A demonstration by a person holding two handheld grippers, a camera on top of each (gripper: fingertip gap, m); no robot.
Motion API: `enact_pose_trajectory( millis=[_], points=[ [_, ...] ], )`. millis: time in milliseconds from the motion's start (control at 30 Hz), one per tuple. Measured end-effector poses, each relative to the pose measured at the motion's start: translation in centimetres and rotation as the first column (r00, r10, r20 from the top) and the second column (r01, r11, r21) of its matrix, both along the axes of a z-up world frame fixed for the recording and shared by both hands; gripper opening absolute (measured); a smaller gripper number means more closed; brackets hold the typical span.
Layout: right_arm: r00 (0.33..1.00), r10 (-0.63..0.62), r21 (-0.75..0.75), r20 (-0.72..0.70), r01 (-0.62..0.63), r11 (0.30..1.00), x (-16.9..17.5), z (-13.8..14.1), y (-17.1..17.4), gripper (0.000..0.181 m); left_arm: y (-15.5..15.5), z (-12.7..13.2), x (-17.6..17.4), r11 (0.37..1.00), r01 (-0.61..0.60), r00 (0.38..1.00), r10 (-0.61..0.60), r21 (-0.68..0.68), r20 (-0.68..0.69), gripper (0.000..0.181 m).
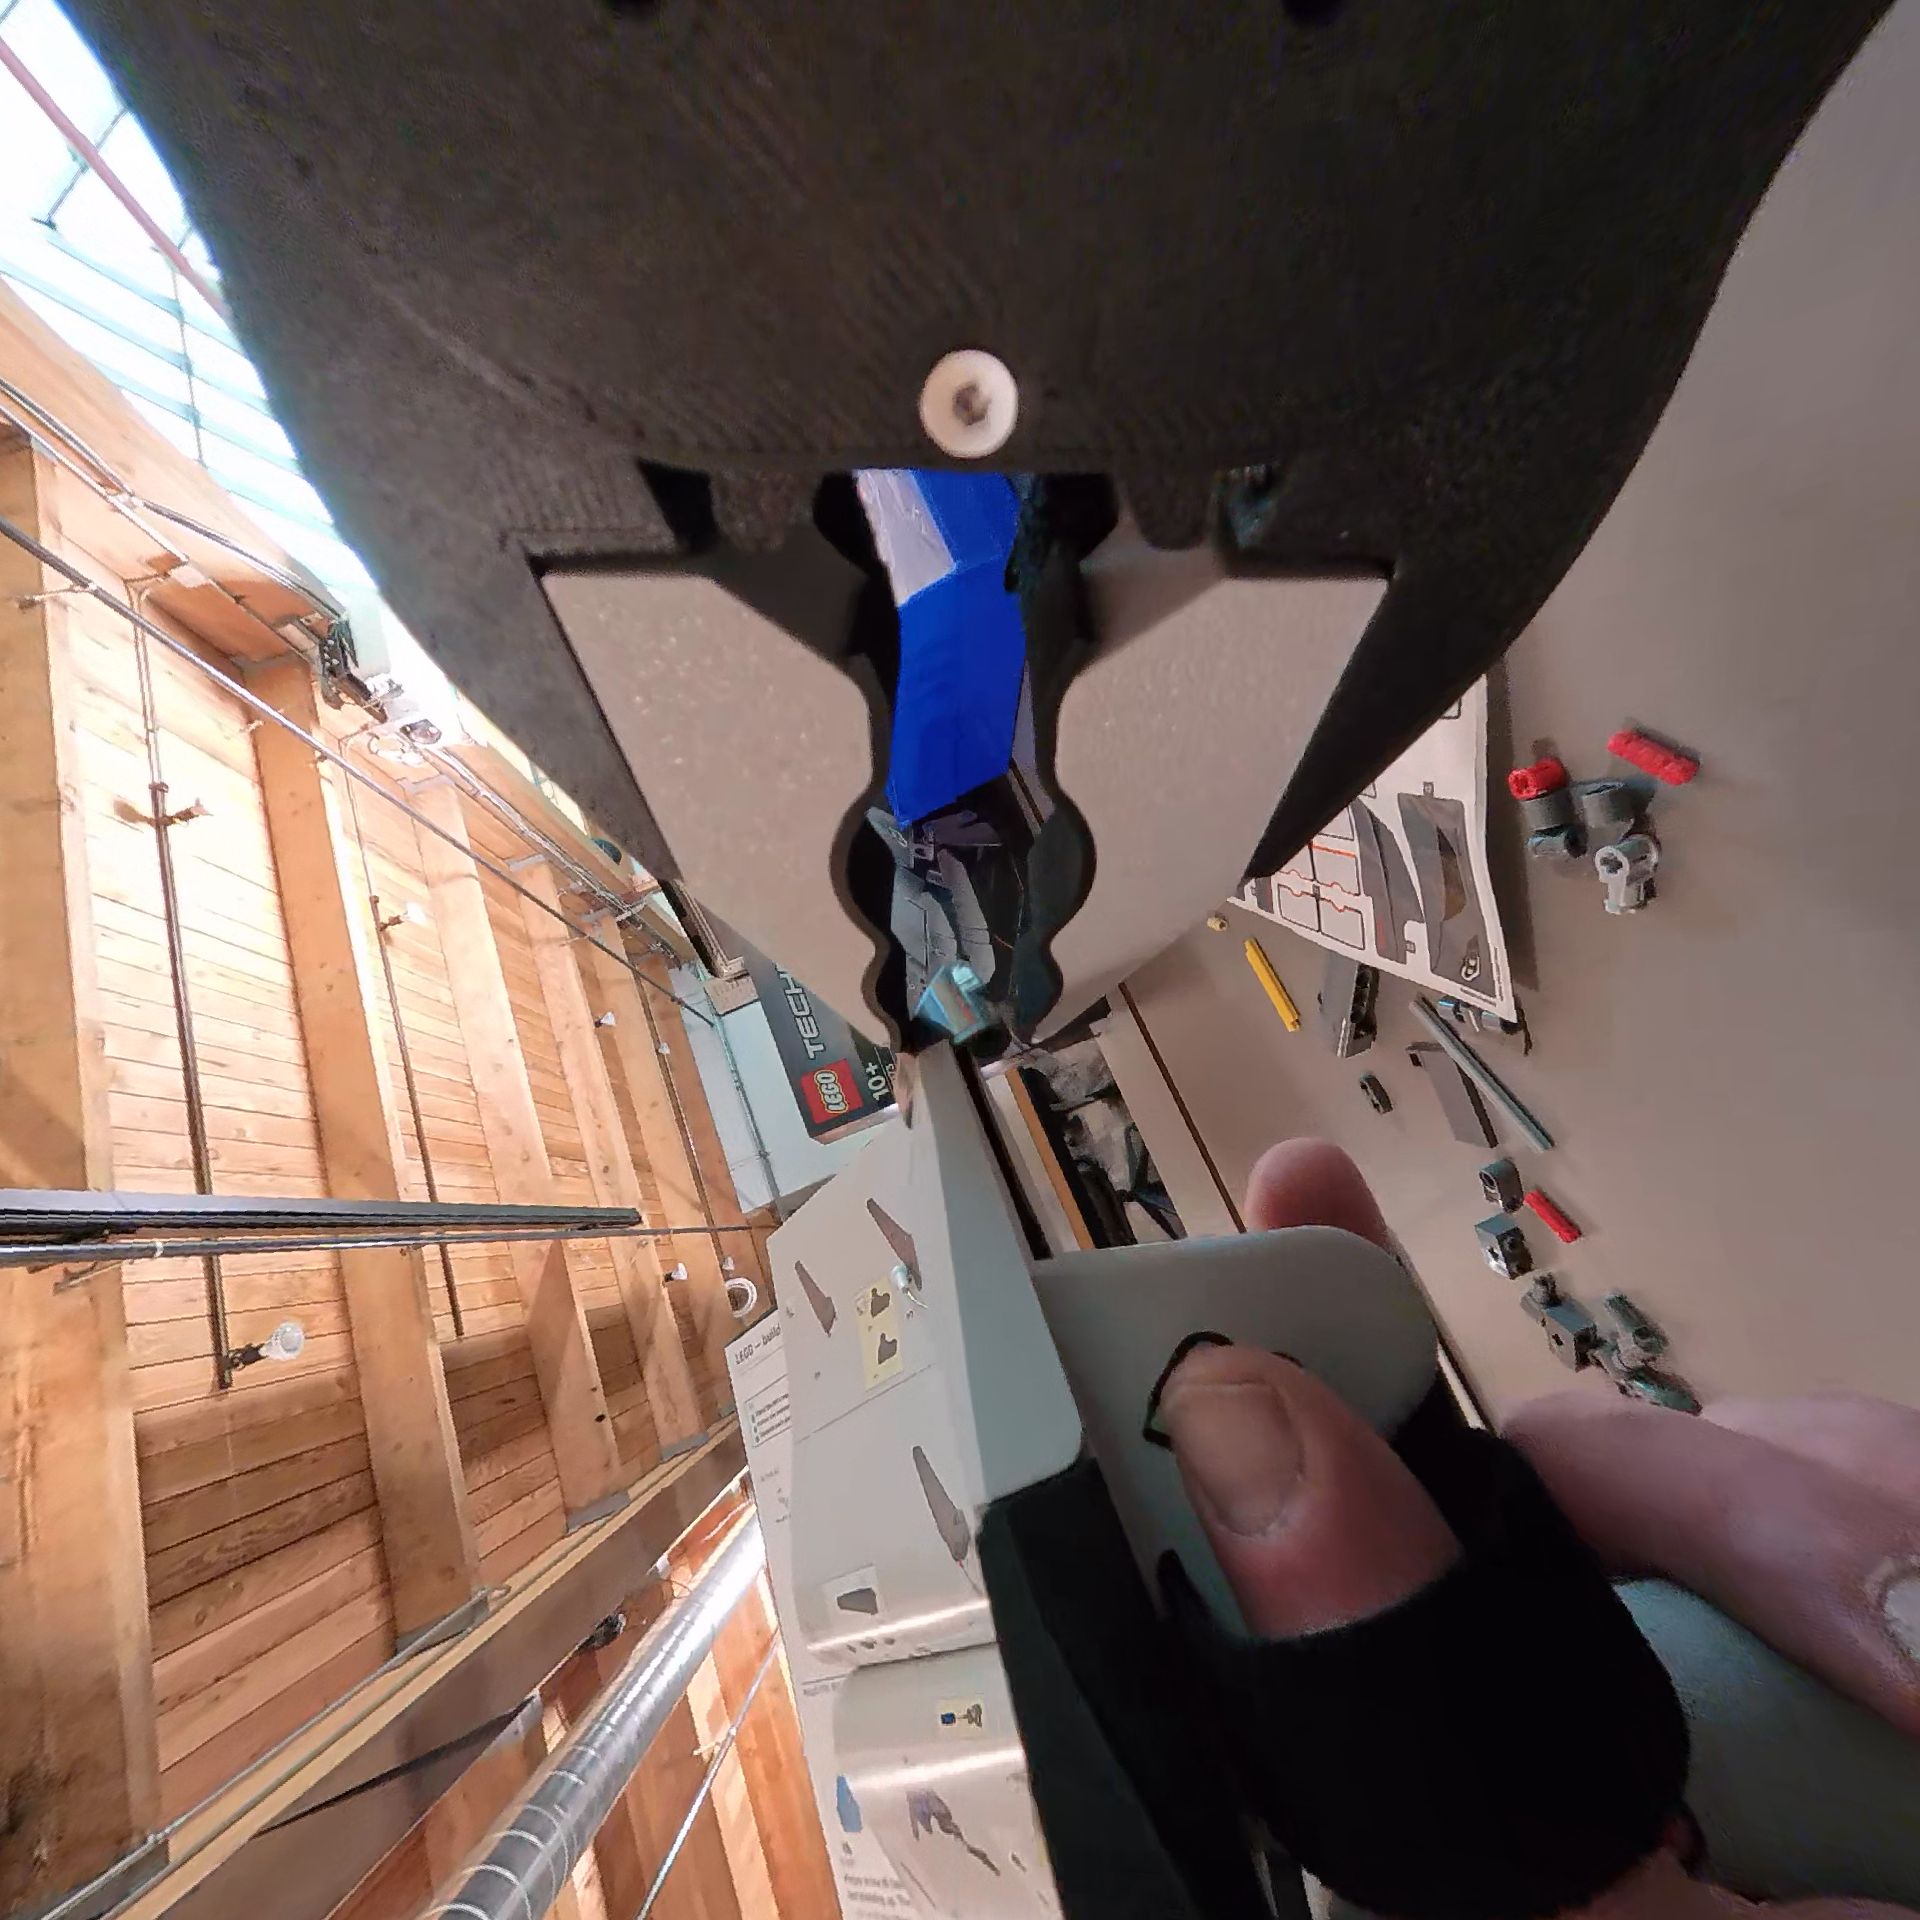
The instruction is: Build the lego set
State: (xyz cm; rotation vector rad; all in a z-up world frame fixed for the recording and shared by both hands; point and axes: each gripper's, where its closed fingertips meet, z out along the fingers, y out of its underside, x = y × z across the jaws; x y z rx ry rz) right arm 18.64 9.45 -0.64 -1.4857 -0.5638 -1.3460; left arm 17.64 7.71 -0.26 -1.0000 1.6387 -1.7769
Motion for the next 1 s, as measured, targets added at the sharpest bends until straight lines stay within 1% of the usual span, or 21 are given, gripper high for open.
enact_pose_trajectory(
  millis=[167, 267, 400, 467, 567, 633, 667, 700, 767, 800, 867, 900, 1000],
  points=[
    [0.999, 0.040, 0.003, -0.033, -0.040, 0.999, -0.3, 0.3, -0.2, 0.020, -0.2, 0.3, -0.2, 1.000, 0.023, 1.000, -0.022, -0.005, 0.014, 0.000],
    [0.994, 0.075, 0.004, -0.079, -0.075, 0.997, -0.5, 0.4, -0.4, 0.021, -0.2, 0.4, -0.3, 1.000, 0.027, 0.999, -0.027, 0.005, 0.019, 0.000],
    [0.975, 0.157, -0.009, -0.158, -0.161, 0.987, -1.3, 0.4, -0.9, 0.027, -0.3, 0.6, -0.6, 0.998, 0.041, 0.999, -0.043, 0.041, 0.029, 0.000],
    [0.951, 0.216, -0.007, -0.223, -0.223, 0.975, -1.8, 0.5, -1.3, 0.028, -0.3, 0.6, -0.6, 0.997, 0.042, 0.999, -0.044, 0.063, 0.029, 0.000],
    [0.889, 0.289, 0.015, -0.356, -0.304, 0.953, -1.9, 0.9, -2.2, 0.030, -0.3, 0.6, -0.8, 0.995, 0.056, 0.998, -0.059, 0.086, 0.030, 0.000],
    [0.828, 0.344, 0.054, -0.444, -0.358, 0.932, -1.8, 1.5, -2.9, 0.028, -0.5, 0.8, -1.2, 0.991, 0.091, 0.994, -0.096, 0.095, 0.049, 0.000],
    [0.779, 0.369, 0.062, -0.507, -0.394, 0.917, -1.9, 1.5, -3.1, 0.028, -0.8, 0.8, -1.5, 0.986, 0.121, 0.991, -0.127, 0.110, 0.049, 0.000],
    [0.720, 0.396, 0.071, -0.570, -0.437, 0.897, -2.2, 1.5, -3.3, 0.023, -1.0, 0.7, -1.7, 0.981, 0.135, 0.988, -0.143, 0.137, 0.055, 0.000],
    [0.594, 0.427, 0.085, -0.682, -0.515, 0.853, -2.7, 1.1, -3.6, 0.020, -2.0, 0.6, -2.5, 0.963, 0.188, 0.976, -0.206, 0.193, 0.074, 0.000],
    [0.534, 0.433, 0.084, -0.726, -0.556, 0.827, -3.1, 0.8, -3.7, 0.019, -2.3, 0.6, -2.6, 0.957, 0.196, 0.973, -0.217, 0.215, 0.082, 0.000],
    [0.431, 0.451, 0.113, -0.781, -0.613, 0.782, -3.7, 0.5, -3.9, 0.014, -2.9, 0.5, -3.2, 0.942, 0.225, 0.962, -0.256, 0.248, 0.097, 0.000],
    [0.385, 0.453, 0.127, -0.804, -0.634, 0.763, -3.9, 0.4, -4.1, 0.009, -3.1, 0.5, -3.4, 0.937, 0.234, 0.958, -0.268, 0.258, 0.105, 0.000],
    [0.291, 0.470, 0.177, -0.833, -0.665, 0.726, -4.3, 0.2, -4.4, 0.006, -3.4, 0.2, -3.6, 0.925, 0.251, 0.952, -0.290, 0.286, 0.103, 0.000]
  ],
)
